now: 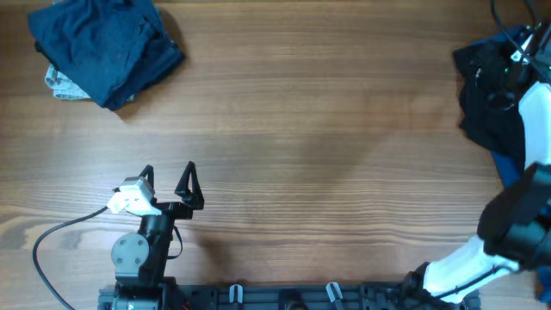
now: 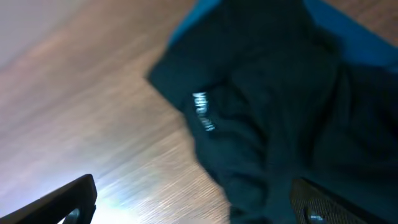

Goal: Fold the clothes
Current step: 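Reach the right gripper to the black shirt at the right edge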

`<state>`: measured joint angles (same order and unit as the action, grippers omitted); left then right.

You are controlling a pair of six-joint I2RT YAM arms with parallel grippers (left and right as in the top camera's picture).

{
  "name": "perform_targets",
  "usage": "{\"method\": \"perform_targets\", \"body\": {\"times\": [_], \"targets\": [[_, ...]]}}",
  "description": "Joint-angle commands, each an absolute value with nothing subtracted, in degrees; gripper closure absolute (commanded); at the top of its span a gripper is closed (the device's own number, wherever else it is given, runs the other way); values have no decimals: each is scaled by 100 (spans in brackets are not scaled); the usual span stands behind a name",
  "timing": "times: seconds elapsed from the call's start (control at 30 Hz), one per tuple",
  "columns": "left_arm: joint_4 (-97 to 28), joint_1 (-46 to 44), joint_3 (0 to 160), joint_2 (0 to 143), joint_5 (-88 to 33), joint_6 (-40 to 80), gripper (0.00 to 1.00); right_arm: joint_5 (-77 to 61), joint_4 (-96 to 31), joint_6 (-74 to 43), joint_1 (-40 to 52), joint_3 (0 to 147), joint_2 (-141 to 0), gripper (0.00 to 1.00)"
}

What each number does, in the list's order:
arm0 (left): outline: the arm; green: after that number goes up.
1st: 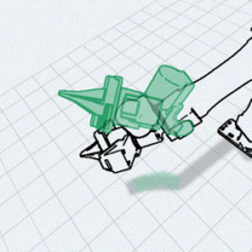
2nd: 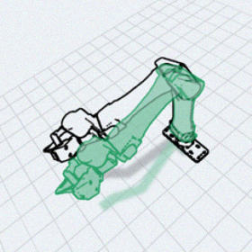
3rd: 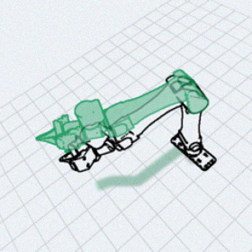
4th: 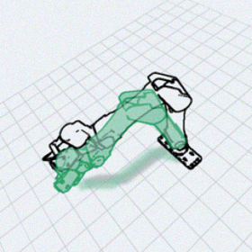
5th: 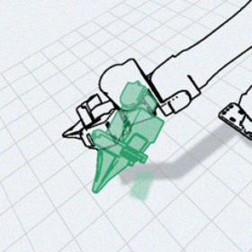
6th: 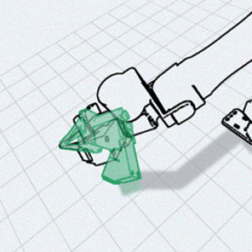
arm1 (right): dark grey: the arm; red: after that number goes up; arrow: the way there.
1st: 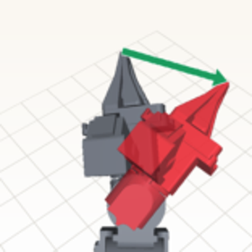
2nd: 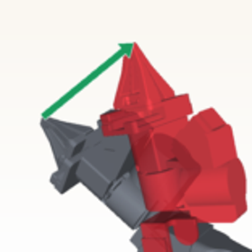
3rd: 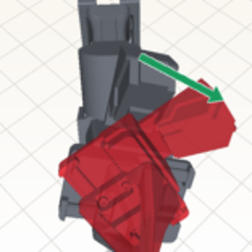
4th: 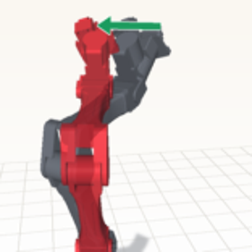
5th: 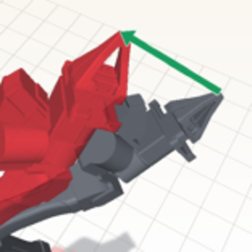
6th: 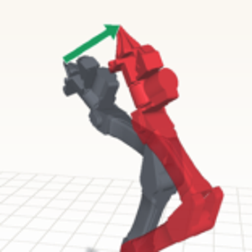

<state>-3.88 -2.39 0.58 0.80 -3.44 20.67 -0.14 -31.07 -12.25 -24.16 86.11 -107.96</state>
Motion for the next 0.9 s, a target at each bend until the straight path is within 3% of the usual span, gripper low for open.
{"method": "perform_targets", "body": {"times": [0.0, 0.23, 0.33, 0.47, 0.87], "targets": [[-419, -196, 32, 38, -309, 1977, 0, 156, -2912, -674, -2473, 8731, -11255, 0], [-419, -196, 34, 38, -309, 1977, 0, 451, -2541, 36, -2471, 8731, -11782, 1], [-419, -196, 34, 38, -309, 1975, 0, 475, -2528, 154, -2458, 8731, -11946, 10], [-419, -196, 34, 38, -309, 1975, 0, 473, -2460, 309, -2414, 8731, -12057, 13], [-419, -196, 34, 38, -309, 1975, 0, 1120, -2434, 775, -2016, 8726, -12431, 13]]}}
